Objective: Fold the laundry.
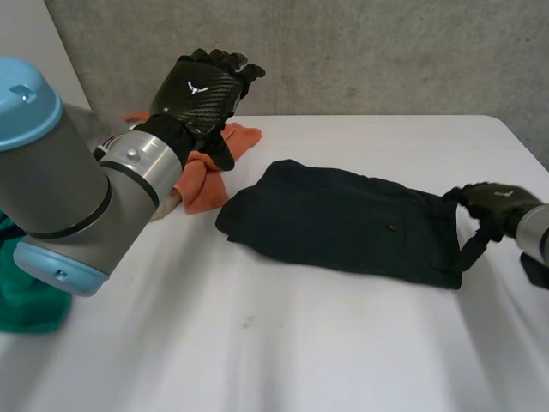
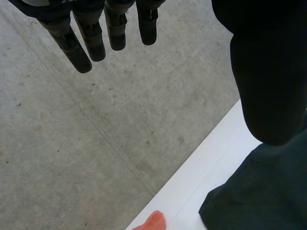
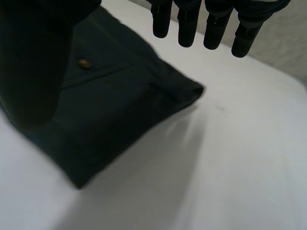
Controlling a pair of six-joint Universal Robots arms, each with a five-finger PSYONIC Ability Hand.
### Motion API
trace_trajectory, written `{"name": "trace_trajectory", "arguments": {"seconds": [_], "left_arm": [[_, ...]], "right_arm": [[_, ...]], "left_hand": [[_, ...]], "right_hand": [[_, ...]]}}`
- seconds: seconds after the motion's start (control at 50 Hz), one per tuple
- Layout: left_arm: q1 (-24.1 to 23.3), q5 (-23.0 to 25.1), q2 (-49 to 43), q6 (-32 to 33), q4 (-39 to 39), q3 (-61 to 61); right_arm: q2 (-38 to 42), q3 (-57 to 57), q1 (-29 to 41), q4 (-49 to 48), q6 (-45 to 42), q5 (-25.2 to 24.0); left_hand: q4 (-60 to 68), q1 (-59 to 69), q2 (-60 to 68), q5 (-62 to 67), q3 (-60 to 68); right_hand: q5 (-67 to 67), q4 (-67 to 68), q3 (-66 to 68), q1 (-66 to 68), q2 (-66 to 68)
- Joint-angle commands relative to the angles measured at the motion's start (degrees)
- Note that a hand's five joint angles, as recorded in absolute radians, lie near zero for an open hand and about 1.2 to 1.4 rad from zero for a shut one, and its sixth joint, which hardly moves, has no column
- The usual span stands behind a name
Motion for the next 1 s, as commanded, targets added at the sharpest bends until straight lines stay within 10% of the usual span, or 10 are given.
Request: {"name": "trace_trajectory", "arguments": {"seconds": [0.02, 0.28, 0.36, 0.38, 0.68, 1.0], "left_arm": [[-0.6, -0.3, -0.1, -2.1, -2.8, 1.0], [-0.1, -0.3, -0.4, -2.4, -1.3, -1.3], [0.0, -0.3, -0.6, -2.4, -0.9, -1.5], [0.0, -0.3, -0.6, -2.4, -0.9, -1.4], [0.3, 0.0, 0.6, -2.3, -1.2, -1.8], [-0.7, -3.7, -2.2, -2.3, -1.5, 3.7]], "right_arm": [[1.1, 5.0, 4.0, -6.0, 3.1, 2.8], [6.8, 8.0, 5.6, -15.9, 2.1, 8.0], [8.2, 7.6, 5.0, -17.1, 2.4, 8.1], [8.0, 7.9, 4.3, -17.7, 2.4, 8.2], [1.7, 8.3, -11.0, -17.7, -13.8, 3.5], [4.6, 0.8, 19.5, -27.5, -27.0, -10.6]], "left_hand": [[-1.0, -0.8, -1.2, -2.7, -1.4], [-1.0, -0.8, -1.2, -2.7, -1.4], [-1.0, -0.8, -1.2, -2.7, -1.4], [-1.0, -0.8, -1.2, -2.7, -1.4], [-1.0, -0.8, -1.2, -2.7, -1.4], [-1.0, -0.8, -1.2, -2.7, -1.4]], "right_hand": [[-1.4, -0.4, -0.4, -0.8, -0.2], [9.9, 10.8, 10.8, 10.4, 11.0], [35.3, 36.3, 36.3, 35.9, 36.5], [66.9, 67.9, 67.9, 67.5, 68.1], [67.3, 68.2, 68.2, 67.8, 68.4], [67.3, 68.2, 68.2, 67.8, 68.4]]}}
